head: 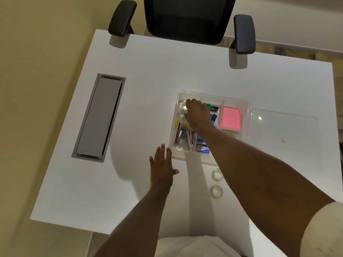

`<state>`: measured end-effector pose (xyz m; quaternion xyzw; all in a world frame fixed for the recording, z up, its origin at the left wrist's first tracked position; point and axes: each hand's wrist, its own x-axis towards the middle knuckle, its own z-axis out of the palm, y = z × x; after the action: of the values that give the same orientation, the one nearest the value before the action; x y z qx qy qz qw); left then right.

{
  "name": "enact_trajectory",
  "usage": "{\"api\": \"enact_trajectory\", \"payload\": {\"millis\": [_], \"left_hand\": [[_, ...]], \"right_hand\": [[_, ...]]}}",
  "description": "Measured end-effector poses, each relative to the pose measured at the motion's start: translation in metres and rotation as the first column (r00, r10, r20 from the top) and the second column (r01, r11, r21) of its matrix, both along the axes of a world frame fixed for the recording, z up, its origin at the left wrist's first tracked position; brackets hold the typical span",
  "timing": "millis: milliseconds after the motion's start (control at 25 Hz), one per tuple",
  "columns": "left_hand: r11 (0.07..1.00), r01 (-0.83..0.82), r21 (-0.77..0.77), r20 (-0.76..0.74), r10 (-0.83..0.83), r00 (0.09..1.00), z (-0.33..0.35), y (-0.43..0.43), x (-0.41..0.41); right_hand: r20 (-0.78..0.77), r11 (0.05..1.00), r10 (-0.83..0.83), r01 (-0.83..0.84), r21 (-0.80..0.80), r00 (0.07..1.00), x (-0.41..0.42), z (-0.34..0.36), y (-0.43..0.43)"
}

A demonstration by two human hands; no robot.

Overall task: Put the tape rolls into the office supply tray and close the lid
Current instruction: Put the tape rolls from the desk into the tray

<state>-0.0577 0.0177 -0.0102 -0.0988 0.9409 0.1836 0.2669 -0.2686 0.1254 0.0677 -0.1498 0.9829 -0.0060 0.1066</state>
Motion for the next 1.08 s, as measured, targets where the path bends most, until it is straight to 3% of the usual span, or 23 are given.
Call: {"api": "enact_trajectory", "payload": {"millis": [320, 520, 680, 880, 1080], "left_hand": [[0.999, -0.021, -0.024, 0.010, 0.021, 1.000, -0.003, -0.032, -0.011], [1.000, 0.001, -0.024, -0.009, -0.001, 1.000, 0.003, -0.028, -0.003], [1.000, 0.004, -0.012, -0.001, -0.004, 1.000, 0.005, -0.026, 0.000], [1.000, 0.011, -0.007, -0.007, -0.011, 1.000, 0.004, -0.024, 0.005], [1.000, 0.003, -0.001, -0.015, -0.003, 1.000, 0.002, -0.023, 0.010]], "right_hand": [[-0.101, 0.966, 0.035, -0.060, -0.253, 0.994, 0.087, -0.014, 0.007], [-0.074, 0.972, 0.019, -0.035, -0.233, 0.997, 0.161, -0.029, 0.052], [0.014, 0.979, -0.094, 0.095, -0.178, 0.995, 0.201, -0.041, 0.094], [0.169, 0.952, -0.273, 0.291, -0.093, 0.947, 0.220, -0.053, 0.126], [0.261, 0.933, -0.307, 0.344, -0.107, 0.915, 0.216, -0.060, 0.121]]}}
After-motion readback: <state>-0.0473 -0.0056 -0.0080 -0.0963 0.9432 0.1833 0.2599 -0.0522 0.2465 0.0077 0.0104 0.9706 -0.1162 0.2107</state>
